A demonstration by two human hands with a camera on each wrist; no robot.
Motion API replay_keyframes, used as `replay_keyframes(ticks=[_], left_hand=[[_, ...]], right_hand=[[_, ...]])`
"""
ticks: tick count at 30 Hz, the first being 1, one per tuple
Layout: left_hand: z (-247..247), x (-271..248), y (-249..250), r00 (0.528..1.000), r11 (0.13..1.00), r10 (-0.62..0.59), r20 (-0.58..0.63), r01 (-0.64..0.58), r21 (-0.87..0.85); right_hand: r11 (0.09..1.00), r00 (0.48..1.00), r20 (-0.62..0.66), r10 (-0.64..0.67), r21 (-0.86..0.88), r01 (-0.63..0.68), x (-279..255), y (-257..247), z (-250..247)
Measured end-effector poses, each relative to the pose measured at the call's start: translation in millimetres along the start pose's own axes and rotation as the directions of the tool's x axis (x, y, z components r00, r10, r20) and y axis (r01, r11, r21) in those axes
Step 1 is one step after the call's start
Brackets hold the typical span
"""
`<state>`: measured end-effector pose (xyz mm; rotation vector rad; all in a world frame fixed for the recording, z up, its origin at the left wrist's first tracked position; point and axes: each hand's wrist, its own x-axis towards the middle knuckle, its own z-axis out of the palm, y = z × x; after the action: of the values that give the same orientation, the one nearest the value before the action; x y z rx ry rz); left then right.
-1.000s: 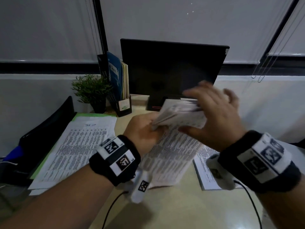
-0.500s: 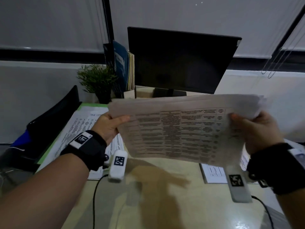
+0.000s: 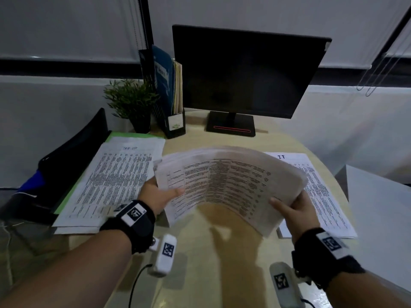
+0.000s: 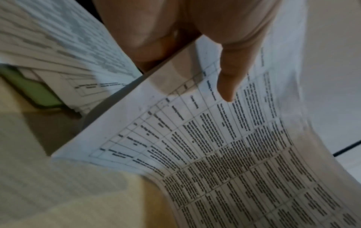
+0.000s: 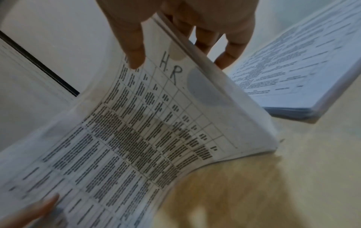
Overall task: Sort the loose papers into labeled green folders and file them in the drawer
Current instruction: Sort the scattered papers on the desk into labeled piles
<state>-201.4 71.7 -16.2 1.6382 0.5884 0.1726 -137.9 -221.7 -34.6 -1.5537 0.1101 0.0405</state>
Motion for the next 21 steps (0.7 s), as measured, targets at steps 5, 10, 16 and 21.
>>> replay_keyframes(ticks=[5, 10, 16, 21], left_hand=[[2.0, 4.0, 2.9, 0.998, 1.000, 0.014, -0.058, -0.015, -0.024], [-7.8, -1.5, 11.8, 0.994, 0.992, 0.108, -0.036, -0.110, -0.069], [-7.3, -4.9, 10.9, 0.993, 0.990, 0.106, 0.043, -0.102, -0.094], [0.7, -8.4, 19.3, 0.994, 0.994, 0.100, -0.034, -0.101, -0.045]], right_hand=[[0.997, 0.994, -0.108, 0.018, -0.076, -0.026, 14.0, -7.8, -3.3], [0.993, 0.997, -0.070, -0.017, 0.114, 0.025, 15.8, -13.1, -17.7], [0.997, 0.999, 0.029, -0.019, 0.078, 0.017, 8.8, -18.5, -12.2], [0.998, 0.998, 0.013, -0.058, -0.002, 0.058, 6.4, -28.2, -3.8]])
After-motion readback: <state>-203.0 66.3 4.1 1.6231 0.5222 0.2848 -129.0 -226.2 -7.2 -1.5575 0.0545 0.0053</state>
